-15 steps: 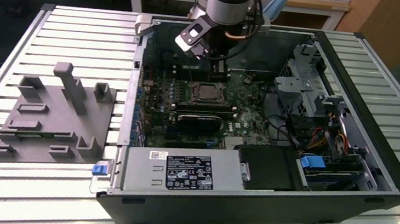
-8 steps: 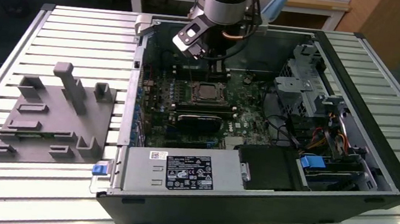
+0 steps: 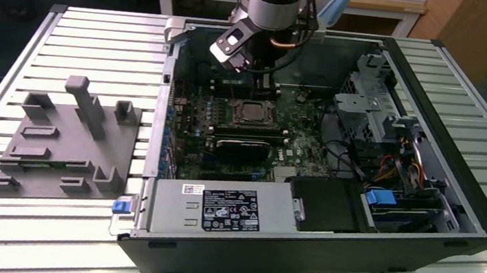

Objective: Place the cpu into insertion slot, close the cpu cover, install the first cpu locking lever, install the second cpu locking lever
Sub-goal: 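Install the first cpu locking lever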

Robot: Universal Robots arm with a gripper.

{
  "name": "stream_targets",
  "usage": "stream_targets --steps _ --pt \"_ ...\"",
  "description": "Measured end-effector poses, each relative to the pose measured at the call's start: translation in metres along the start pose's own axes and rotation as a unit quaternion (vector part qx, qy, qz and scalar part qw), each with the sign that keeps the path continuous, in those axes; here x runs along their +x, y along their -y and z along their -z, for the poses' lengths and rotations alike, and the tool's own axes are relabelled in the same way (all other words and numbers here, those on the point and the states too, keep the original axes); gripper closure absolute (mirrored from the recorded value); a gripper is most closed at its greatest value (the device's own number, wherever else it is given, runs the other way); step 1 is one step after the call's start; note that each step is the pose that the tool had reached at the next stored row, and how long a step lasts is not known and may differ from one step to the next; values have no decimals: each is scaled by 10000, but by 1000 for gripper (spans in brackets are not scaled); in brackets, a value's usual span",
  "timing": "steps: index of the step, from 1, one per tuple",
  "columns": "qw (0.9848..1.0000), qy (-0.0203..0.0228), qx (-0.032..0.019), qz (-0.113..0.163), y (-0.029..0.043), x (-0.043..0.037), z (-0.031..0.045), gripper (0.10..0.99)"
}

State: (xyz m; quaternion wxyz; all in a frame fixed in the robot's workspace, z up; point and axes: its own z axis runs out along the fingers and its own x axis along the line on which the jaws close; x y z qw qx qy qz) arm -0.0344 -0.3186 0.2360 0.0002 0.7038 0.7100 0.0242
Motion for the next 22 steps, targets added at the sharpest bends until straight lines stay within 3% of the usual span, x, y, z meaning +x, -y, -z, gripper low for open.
stream_targets --steps 15,22 --pt "10000 0 0 0 -1 1 39 969" --pt "10000 -1 0 0 -6 6 164 969"
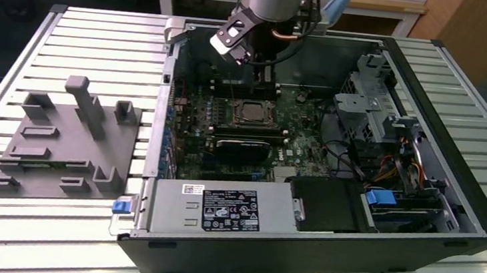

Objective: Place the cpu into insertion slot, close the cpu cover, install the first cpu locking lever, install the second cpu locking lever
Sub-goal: 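Install the first cpu locking lever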

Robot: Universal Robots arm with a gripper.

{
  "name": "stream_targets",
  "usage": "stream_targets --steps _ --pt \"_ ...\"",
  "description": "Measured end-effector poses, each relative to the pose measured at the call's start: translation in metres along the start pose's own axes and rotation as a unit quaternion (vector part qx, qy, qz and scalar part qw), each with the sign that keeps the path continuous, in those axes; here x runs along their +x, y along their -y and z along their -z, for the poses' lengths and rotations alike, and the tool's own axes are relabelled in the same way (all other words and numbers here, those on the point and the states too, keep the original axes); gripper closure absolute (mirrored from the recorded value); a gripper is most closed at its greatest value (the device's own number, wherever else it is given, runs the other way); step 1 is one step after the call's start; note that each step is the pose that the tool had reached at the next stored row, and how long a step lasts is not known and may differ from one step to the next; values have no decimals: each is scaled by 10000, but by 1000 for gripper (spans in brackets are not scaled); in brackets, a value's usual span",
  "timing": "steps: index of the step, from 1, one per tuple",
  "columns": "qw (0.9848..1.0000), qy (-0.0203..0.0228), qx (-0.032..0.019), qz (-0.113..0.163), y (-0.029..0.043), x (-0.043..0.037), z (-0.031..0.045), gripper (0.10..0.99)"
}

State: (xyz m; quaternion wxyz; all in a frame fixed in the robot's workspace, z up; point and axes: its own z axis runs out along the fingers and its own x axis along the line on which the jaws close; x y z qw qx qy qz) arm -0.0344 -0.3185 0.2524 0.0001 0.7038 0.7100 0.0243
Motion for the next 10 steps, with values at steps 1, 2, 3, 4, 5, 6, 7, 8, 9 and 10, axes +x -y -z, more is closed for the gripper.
stream_targets --steps 1,2,3,4,5,6,7,8,9,10 --pt "10000 1 0 0 -1 1 22 969" --pt "10000 1 0 1 -1 1 41 969" --pt "10000 1 0 1 -2 2 60 969" --pt "10000 0 0 1 -3 3 81 969" --pt "10000 1 1 1 -3 3 104 969" --pt "10000 1 0 1 -4 4 130 969" --pt "10000 0 0 1 -5 5 155 969" --pt "10000 0 1 6 -6 6 168 969" --pt "10000 -2 1 36 -6 6 168 969" --pt "9999 -4 4 111 -6 6 167 969"
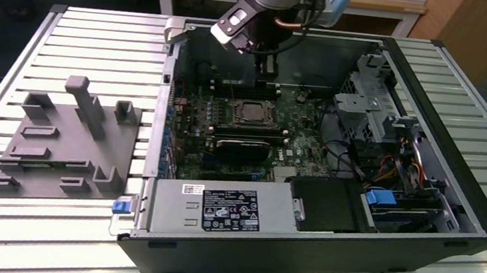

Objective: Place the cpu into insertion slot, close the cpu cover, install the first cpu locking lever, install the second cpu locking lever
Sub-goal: 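Install the first cpu locking lever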

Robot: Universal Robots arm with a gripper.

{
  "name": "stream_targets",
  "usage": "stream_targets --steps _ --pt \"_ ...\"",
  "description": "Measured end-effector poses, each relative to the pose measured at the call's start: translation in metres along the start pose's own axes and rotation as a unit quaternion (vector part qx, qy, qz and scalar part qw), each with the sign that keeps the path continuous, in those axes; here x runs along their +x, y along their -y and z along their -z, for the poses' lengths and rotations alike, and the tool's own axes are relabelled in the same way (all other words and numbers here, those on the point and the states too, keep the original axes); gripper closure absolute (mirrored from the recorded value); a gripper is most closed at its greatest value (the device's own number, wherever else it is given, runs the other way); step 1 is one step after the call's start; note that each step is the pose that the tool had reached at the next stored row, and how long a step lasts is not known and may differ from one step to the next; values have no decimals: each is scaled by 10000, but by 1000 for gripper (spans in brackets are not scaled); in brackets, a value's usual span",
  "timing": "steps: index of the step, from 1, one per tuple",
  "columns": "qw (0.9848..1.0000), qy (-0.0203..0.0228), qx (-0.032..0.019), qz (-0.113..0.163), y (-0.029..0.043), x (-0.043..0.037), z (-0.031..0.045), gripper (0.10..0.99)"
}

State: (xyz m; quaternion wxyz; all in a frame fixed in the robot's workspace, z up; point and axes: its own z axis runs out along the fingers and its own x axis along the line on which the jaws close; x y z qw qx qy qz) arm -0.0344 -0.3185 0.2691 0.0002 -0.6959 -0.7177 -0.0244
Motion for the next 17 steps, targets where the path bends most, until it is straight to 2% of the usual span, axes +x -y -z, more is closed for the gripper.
stream_targets --steps 3,7,12,17 --pt "9996 -9 10 272 0 0 1 969" --pt "9980 -21 22 625 0 0 1 969" --pt "9949 -34 35 1004 0 0 1 969" --pt "9910 -46 46 1339 0 0 1 969"
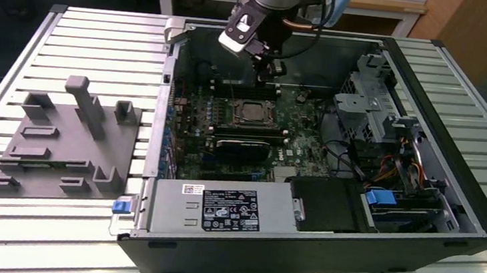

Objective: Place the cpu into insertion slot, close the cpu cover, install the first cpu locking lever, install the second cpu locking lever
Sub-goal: 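Install the first cpu locking lever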

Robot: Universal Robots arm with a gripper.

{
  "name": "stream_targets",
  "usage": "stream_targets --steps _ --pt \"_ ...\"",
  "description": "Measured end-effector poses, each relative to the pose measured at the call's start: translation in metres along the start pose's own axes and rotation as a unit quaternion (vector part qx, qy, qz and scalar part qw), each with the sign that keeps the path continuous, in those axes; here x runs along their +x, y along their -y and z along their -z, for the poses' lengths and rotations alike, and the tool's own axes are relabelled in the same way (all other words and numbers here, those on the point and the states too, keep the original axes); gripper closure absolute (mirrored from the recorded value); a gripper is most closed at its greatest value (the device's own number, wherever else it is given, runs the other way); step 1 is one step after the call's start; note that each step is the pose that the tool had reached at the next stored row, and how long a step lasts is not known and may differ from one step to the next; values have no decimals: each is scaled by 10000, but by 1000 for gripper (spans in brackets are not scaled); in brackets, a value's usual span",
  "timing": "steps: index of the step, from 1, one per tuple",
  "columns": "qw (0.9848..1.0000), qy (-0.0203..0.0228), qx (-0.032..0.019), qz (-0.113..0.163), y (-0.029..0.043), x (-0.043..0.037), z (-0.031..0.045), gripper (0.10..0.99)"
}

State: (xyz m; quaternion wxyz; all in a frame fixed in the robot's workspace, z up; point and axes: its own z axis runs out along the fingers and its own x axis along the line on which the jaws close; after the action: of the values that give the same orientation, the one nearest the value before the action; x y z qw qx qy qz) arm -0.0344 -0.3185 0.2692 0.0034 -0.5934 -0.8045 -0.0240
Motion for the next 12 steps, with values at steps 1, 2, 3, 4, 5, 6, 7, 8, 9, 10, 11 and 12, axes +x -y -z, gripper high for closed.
stream_targets --steps 1,2,3,4,5,6,7,8,9,10,11,12 --pt "10000 -2 2 51 0 0 0 969" --pt "10000 -3 3 88 0 0 0 969" --pt "9999 -4 4 121 0 0 0 969" --pt "9999 -6 5 159 0 0 0 969" --pt "9998 -7 7 194 0 0 0 969" --pt "9997 -8 8 228 0 0 0 969" --pt "9997 -9 9 260 0 0 0 969" --pt "9996 -10 10 295 0 0 0 969" --pt "9994 -12 11 337 0 0 0 969" --pt "9992 -14 13 388 0 0 0 969" --pt "9990 -16 15 448 0 0 0 969" --pt "9986 -18 17 520 0 0 0 969"
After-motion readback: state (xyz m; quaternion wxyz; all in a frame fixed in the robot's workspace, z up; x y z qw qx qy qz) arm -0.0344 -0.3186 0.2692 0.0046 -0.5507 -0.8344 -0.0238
